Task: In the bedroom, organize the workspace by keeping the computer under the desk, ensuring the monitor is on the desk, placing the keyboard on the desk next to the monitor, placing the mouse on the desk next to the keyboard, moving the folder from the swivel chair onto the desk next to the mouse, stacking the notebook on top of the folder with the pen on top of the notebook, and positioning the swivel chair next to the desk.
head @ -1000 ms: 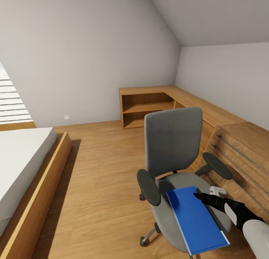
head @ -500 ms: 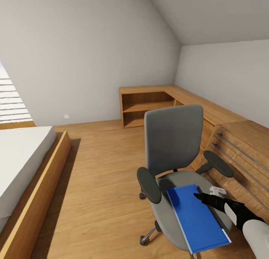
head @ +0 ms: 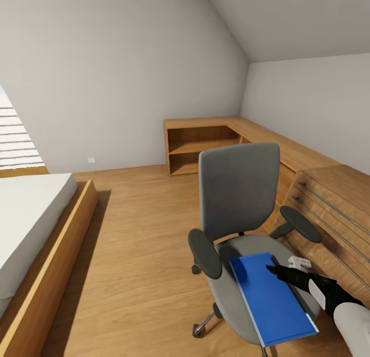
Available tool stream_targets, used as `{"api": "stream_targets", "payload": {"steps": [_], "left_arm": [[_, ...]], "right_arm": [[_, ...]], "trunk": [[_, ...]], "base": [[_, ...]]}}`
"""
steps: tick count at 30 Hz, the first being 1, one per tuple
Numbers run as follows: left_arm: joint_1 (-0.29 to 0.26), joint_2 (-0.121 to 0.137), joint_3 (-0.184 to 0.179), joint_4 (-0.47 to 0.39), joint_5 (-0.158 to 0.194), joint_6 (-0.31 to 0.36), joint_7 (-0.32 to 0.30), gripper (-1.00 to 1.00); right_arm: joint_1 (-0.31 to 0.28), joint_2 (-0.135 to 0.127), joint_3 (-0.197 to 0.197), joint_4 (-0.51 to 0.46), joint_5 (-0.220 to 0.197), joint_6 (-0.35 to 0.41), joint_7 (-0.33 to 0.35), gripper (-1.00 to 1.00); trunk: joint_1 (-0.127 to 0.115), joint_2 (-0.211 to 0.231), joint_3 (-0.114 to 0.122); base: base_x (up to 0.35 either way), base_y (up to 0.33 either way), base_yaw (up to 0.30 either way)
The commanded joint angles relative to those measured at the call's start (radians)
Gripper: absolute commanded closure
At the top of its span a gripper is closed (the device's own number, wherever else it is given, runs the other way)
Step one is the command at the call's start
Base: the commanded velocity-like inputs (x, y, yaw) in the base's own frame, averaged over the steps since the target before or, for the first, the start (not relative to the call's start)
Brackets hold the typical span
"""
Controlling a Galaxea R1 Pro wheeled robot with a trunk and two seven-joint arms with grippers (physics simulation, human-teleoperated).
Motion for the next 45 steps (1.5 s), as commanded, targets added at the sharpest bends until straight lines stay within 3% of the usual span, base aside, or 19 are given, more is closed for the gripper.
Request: {"api": "stream_targets", "payload": {"steps": [1, 45], "left_arm": [[0.0, -0.001, 0.002, -0.001, 0.009, 0.0, -0.004, -1.0], [0.0, 0.003, 0.007, -0.001, 0.009, -0.001, -0.011, -1.0]], "right_arm": [[0.001, 0.001, 0.001, 0.001, 0.019, 0.006, 0.003, -1.0], [0.001, 0.001, 0.001, 0.003, 0.019, 0.006, 0.004, -1.0]], "trunk": [[0.005, -0.007, -0.004], [0.005, -0.007, -0.004]], "base": [[0.0, 0.0, 0.0], [-0.028, -0.011, 0.0]]}}
